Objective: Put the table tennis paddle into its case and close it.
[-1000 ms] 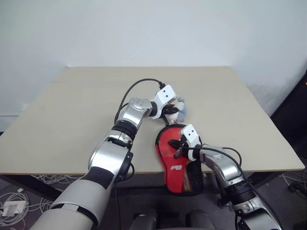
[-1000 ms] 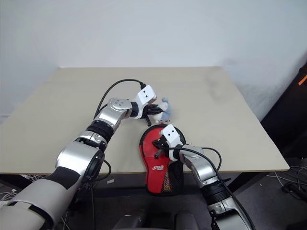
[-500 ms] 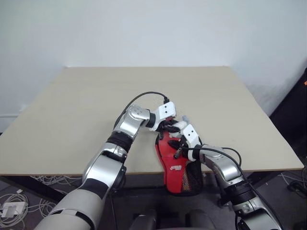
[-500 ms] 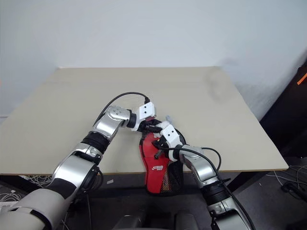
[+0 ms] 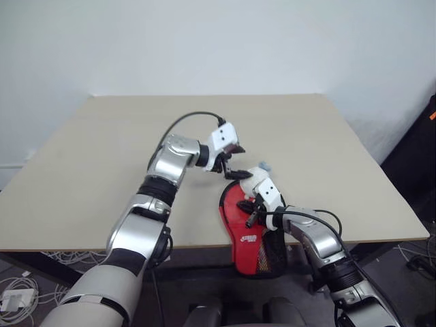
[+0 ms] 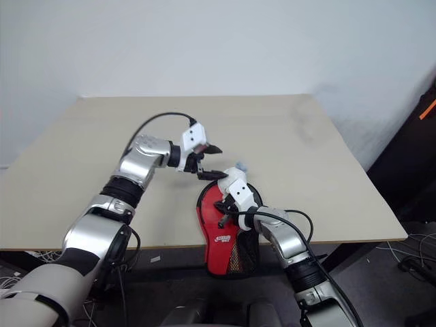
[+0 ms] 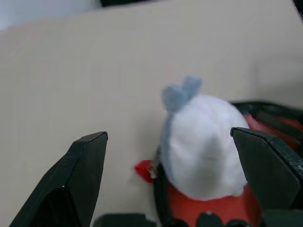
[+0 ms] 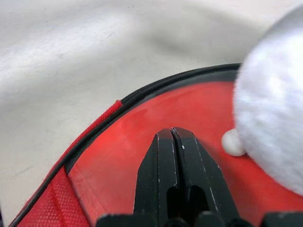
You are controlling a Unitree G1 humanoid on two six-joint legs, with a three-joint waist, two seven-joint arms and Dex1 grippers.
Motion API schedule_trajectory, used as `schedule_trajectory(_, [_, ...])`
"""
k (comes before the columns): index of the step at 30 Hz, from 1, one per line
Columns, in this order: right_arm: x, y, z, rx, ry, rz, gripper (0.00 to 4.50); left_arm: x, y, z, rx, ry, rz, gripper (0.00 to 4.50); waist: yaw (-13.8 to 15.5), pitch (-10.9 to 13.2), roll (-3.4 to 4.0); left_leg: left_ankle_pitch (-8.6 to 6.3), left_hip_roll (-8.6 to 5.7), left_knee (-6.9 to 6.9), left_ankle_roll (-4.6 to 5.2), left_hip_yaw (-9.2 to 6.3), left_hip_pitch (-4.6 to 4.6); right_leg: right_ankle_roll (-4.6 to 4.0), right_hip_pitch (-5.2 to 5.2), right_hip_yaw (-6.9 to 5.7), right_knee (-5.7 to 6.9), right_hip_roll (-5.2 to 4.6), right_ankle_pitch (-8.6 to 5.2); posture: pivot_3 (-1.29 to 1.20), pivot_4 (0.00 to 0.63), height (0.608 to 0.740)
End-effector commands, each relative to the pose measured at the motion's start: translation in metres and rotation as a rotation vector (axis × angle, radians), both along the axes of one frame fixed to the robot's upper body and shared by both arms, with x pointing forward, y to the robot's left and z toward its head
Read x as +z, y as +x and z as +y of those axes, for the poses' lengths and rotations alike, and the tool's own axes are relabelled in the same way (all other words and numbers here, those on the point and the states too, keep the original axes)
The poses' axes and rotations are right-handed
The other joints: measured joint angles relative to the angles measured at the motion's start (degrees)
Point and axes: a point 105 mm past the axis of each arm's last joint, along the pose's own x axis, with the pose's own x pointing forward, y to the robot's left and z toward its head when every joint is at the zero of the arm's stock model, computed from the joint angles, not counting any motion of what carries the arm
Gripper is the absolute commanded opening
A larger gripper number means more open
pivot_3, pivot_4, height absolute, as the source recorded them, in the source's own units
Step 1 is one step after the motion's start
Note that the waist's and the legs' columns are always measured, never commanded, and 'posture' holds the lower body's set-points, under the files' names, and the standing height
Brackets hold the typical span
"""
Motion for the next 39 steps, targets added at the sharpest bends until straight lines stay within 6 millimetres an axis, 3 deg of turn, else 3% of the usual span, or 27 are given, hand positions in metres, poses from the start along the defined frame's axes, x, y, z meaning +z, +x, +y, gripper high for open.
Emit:
schedule_trajectory(1, [-0.002, -0.012, -0.002, 0.042, -0.027, 0.023, 0.0, 0.05, 0.002, 0.009, 0.011, -0.093, -0.1, 4.46, 0.0, 0.0, 0.0, -0.01, 0.0, 0.0, -0.01, 0.0, 0.0, 0.0, 0.0, 0.01, 0.0, 0.0, 0.0, 0.0, 0.0, 0.739])
schedule_trajectory(3, [0.005, -0.016, -0.007, 0.059, -0.036, 0.009, 0.0, 0.06, 0.004, 0.02, 0.056, -0.121, -0.112, 4.1, 0.0, 0.0, 0.01, -0.01, 0.02, 0.0, -0.01, 0.0, 0.0, 0.0, 0.0, 0.01, 0.0, -0.01, 0.0, 0.0, 0.0, 0.739])
schedule_trajectory(6, [0.027, -0.022, -0.018, 0.076, -0.025, -0.015, 0.55, 0.06, 0.005, 0.048, 0.137, -0.128, -0.118, 3.26, 0.0, 0.0, 0.03, 0.0, 0.04, 0.02, -0.01, 0.01, -0.03, 0.0, -0.03, 0.02, 0.0, -0.02, 0.0, 0.0, 0.0, 0.739])
schedule_trajectory(12, [0.075, -0.028, -0.035, 0.152, -0.008, -0.087, 2.56, 0.03, -0.021, 0.064, 0.159, -0.171, -0.023, 1.14, 0.0, 0.0, 0.06, -0.01, 0.18, 0.0, -0.02, 0.05, -0.04, 0.0, -0.06, 0.07, 0.0, -0.03, 0.0, 0.0, 0.0, 0.739])
schedule_trajectory(15, [0.094, -0.018, -0.043, 0.151, -0.027, -0.141, 3.61, 0.009, -0.036, 0.066, 0.171, -0.172, 0.037, 0.11, 0.1, 0.0, 0.0, -0.02, 0.19, 0.02, -0.02, 0.05, -0.06, 0.0, -0.06, 0.06, 0.0, -0.03, 0.0, 0.0, 0.0, 0.739])
schedule_trajectory(17, [0.104, -0.008, -0.046, 0.132, -0.04, -0.179, 4.35, -0.004, -0.044, 0.066, 0.184, -0.168, 0.064, 0.0, 0.1, 0.0, 0.0, -0.02, 0.22, 0.02, -0.03, 0.07, -0.06, -0.02, -0.07, 0.06, 0.0, -0.03, 0.01, 0.0, 0.0, 0.739])
schedule_trajectory(18, [0.108, -0.004, -0.047, 0.125, -0.041, -0.19, 4.47, -0.008, -0.046, 0.065, 0.195, -0.168, 0.077, 0.0, 0.1, 0.0, 0.0, -0.02, 0.23, 0.01, -0.03, 0.09, -0.06, -0.04, -0.08, 0.07, 0.0, -0.03, 0.01, 0.0, 0.0, 0.739])
schedule_trajectory(23, [0.116, 0.015, -0.041, 0.106, -0.05, -0.229, 4.47, -0.027, -0.054, 0.065, 0.254, -0.176, 0.135, 0.0, 0.1, 0.0, 0.0, -0.03, 0.25, 0.01, -0.05, 0.12, -0.06, -0.07, -0.07, 0.07, -0.02, -0.03, 0.03, 0.0, 0.0, 0.739])
schedule_trajectory(34, [0.071, 0.042, -0.033, 0.101, -0.142, -0.222, 4.47, -0.034, -0.059, 0.066, 0.31, -0.183, 0.14, 0.0, 0.1, 0.0, 0.03, -0.03, 0.28, 0.0, -0.05, 0.21, -0.07, -0.2, -0.14, 0.12, -0.02, 0.01, 0.11, 0.0, 0.0, 0.739])
schedule_trajectory(39, [0.061, 0.051, -0.035, 0.076, -0.162, -0.217, 4.47, -0.034, -0.059, 0.067, 0.32, -0.183, 0.137, 0.0, 0.1, 0.0, 0.03, -0.05, 0.37, 0.0, -0.09, 0.23, -0.05, -0.28, -0.15, 0.12, -0.02, 0.14, 0.16, 0.0, 0.0, 0.739])
